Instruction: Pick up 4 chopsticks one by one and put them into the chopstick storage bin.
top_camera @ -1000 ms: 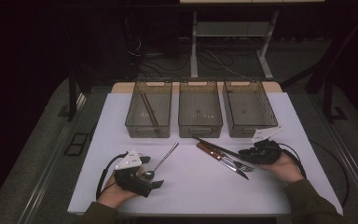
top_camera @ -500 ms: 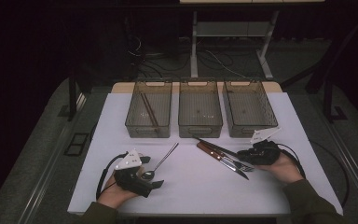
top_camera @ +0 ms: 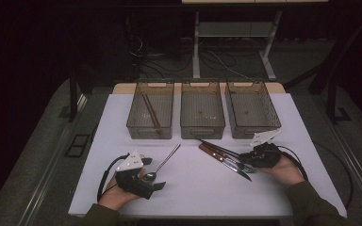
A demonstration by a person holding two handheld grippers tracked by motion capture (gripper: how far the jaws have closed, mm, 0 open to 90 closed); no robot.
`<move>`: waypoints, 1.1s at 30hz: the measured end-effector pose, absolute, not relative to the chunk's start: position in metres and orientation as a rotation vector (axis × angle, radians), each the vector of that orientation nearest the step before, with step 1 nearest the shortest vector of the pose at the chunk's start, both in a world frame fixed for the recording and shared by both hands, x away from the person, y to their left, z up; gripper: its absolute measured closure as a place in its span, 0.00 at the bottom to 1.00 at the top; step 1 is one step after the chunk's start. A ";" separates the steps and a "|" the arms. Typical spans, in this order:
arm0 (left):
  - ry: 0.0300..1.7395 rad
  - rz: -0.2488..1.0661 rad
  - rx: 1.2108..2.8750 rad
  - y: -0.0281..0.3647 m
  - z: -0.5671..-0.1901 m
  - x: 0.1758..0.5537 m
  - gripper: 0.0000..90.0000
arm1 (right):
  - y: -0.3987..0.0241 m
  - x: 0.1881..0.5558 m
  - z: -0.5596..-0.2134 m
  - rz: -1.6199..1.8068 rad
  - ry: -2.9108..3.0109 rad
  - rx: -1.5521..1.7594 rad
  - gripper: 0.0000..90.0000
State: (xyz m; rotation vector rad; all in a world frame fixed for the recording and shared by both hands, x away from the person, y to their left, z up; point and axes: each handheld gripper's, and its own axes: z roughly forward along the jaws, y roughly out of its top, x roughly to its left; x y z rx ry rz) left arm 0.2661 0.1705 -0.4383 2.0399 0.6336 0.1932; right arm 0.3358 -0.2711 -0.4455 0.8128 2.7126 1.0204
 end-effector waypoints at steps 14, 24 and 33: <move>0.633 0.194 2.043 0.170 -0.438 0.266 0.00 | -0.271 0.335 -0.446 1.013 2.705 0.780 0.92; 0.632 0.193 2.041 0.170 -0.438 0.266 0.00 | -0.270 0.334 -0.445 1.003 2.714 0.750 0.94; 0.631 0.193 2.041 0.170 -0.438 0.266 0.00 | -0.272 0.333 -0.439 1.037 2.705 0.751 0.94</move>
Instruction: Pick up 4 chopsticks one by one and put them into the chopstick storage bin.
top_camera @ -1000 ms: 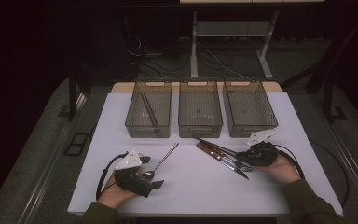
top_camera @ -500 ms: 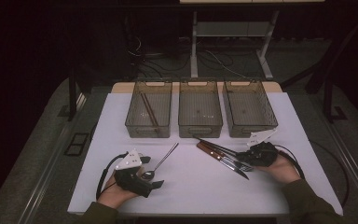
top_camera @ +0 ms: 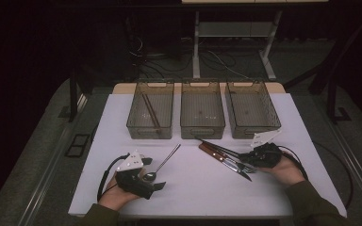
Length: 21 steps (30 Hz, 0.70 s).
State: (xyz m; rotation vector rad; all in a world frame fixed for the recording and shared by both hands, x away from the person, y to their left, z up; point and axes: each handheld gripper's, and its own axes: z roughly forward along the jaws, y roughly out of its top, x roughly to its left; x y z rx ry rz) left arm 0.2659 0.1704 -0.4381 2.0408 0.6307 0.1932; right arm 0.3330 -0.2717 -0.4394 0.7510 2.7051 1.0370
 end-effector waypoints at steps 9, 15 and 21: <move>0.631 0.193 2.040 0.170 -0.438 0.266 0.00 | -0.279 0.331 -0.429 1.110 2.684 0.762 0.94; 0.631 0.193 2.040 0.170 -0.438 0.266 0.00 | -0.281 0.330 -0.421 1.135 2.676 0.756 0.94; 0.630 0.193 2.040 0.170 -0.438 0.266 0.00 | -0.283 0.329 -0.417 1.169 2.679 0.756 0.94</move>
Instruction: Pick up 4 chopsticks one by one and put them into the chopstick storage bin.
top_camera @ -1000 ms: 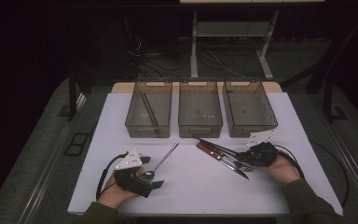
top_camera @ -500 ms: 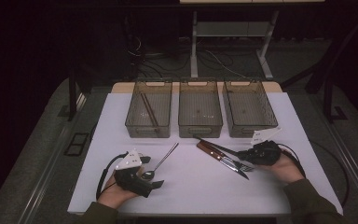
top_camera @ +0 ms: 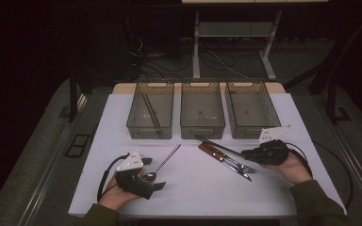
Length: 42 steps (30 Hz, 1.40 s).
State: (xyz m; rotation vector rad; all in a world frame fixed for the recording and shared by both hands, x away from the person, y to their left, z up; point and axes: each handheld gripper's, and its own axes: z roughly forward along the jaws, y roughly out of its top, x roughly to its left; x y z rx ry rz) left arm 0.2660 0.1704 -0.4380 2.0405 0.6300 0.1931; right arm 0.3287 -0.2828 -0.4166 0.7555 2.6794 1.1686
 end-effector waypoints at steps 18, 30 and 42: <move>0.635 0.193 2.039 0.170 -0.438 0.266 0.00 | -0.277 0.325 -0.399 1.291 2.646 0.737 0.94; 0.638 0.192 2.033 0.170 -0.438 0.266 0.00 | -0.262 0.332 -0.385 1.341 2.610 0.769 0.94; 0.652 0.188 2.020 0.170 -0.439 0.266 0.00 | -0.245 0.342 -0.374 1.316 2.582 0.818 0.94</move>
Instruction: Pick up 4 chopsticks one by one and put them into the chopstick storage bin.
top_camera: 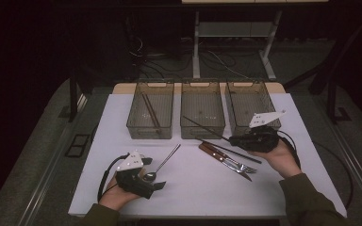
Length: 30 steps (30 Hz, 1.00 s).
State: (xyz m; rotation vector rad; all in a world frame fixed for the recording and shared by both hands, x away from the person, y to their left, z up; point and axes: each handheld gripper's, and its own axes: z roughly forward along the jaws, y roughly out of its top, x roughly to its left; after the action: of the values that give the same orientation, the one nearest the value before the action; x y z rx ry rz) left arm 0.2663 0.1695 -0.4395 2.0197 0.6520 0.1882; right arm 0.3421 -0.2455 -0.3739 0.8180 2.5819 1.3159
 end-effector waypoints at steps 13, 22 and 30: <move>0.648 0.182 2.018 0.170 -0.441 0.267 0.00 | -0.212 0.357 -0.365 1.298 2.566 0.864 0.94; 0.644 0.180 2.020 0.170 -0.441 0.268 0.00 | -0.186 0.373 -0.362 1.307 2.551 0.902 0.94; 0.646 0.178 2.014 0.171 -0.441 0.268 0.00 | -0.164 0.391 -0.352 1.283 2.540 0.944 0.94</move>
State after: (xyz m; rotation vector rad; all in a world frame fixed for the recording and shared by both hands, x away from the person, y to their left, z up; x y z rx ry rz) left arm 0.2677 0.1711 -0.4407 2.0137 0.6459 0.1783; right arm 0.3914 -0.1641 -0.3523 0.9435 2.5405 1.2830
